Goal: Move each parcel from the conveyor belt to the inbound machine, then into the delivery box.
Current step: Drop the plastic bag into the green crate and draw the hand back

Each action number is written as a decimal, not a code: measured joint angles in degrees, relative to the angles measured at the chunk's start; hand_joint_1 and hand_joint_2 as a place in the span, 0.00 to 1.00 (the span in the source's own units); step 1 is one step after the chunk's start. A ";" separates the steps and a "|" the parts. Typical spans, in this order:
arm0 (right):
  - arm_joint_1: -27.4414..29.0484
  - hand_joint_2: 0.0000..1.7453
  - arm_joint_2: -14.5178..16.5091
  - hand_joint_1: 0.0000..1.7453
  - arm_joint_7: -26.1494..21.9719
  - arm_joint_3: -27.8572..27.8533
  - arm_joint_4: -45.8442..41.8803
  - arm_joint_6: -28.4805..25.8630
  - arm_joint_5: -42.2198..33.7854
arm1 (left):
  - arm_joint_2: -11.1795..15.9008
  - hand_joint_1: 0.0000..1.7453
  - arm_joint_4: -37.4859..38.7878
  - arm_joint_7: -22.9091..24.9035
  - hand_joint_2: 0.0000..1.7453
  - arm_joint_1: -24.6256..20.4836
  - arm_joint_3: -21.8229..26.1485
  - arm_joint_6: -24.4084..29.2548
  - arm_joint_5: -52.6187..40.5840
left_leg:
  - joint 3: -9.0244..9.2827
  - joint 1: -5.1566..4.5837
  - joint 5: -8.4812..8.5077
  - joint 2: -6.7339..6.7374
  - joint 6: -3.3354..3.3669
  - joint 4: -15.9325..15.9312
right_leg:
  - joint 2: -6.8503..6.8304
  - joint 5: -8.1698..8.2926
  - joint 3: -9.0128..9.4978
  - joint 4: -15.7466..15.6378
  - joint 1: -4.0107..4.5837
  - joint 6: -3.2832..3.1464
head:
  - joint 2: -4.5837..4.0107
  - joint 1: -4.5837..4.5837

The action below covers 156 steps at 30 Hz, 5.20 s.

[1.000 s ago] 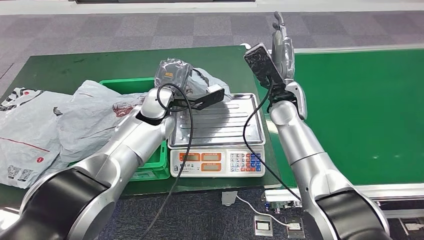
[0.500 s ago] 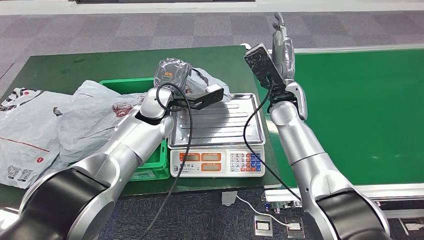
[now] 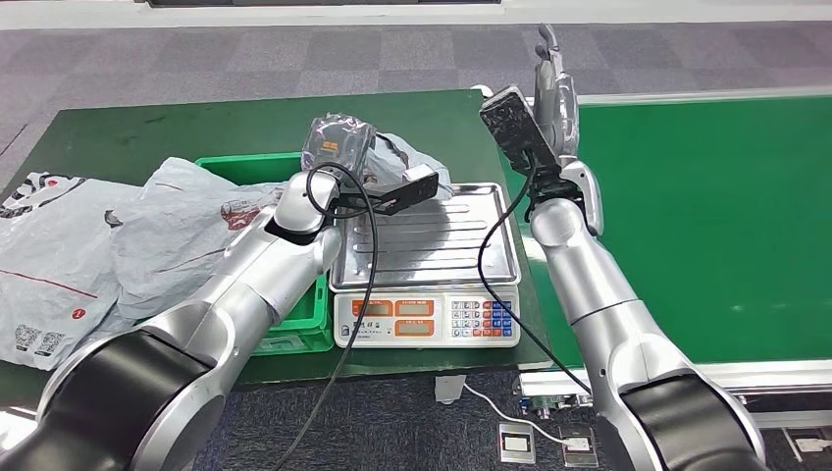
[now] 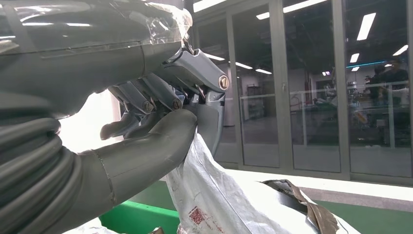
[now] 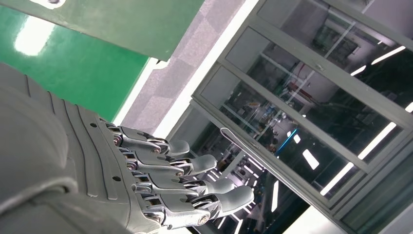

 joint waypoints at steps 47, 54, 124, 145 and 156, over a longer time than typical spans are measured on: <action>0.00 0.00 -0.08 0.00 -0.01 0.42 -0.02 0.00 0.00 | 0.09 1.00 0.00 -0.01 1.00 -0.19 0.00 0.00 0.00 | 0.00 0.00 0.00 0.00 0.00 0.00 | 0.00 0.00 0.00 0.00 0.00 0.00 | 0.00 0.00; 0.01 0.00 -0.08 0.00 0.00 0.42 -0.02 0.00 0.00 | 0.09 1.00 0.00 -0.01 1.00 -0.19 0.00 -0.01 0.00 | 0.00 0.00 0.00 0.00 0.00 0.00 | 0.00 0.00 0.00 0.00 0.00 0.00 | 0.00 0.00; -1.77 0.00 -17.68 0.00 2.49 2.44 3.13 -0.43 -10.67 | 25.14 1.00 -1.89 -4.91 1.00 -16.36 15.47 4.64 16.10 | -0.37 0.13 0.14 0.15 -0.25 -0.01 | 0.14 0.13 -0.50 0.21 0.10 -0.32 | 0.00 -0.04; -3.09 0.00 -17.55 0.00 4.10 4.77 3.98 -1.34 -10.62 | 28.36 1.00 -2.39 -4.68 1.00 -16.96 17.89 5.13 13.90 | -0.39 0.16 0.19 0.06 -0.27 0.01 | 0.07 0.16 -0.48 0.23 0.14 -0.33 | 0.00 -0.04; -3.08 0.00 -17.48 0.00 4.10 5.31 3.98 -1.46 -10.60 | 28.65 1.00 -2.57 -5.12 1.00 -16.97 19.21 5.07 14.30 | -0.39 0.14 0.19 0.06 -0.27 0.02 | 0.07 0.16 -0.48 0.24 0.13 -0.33 | 0.00 -0.04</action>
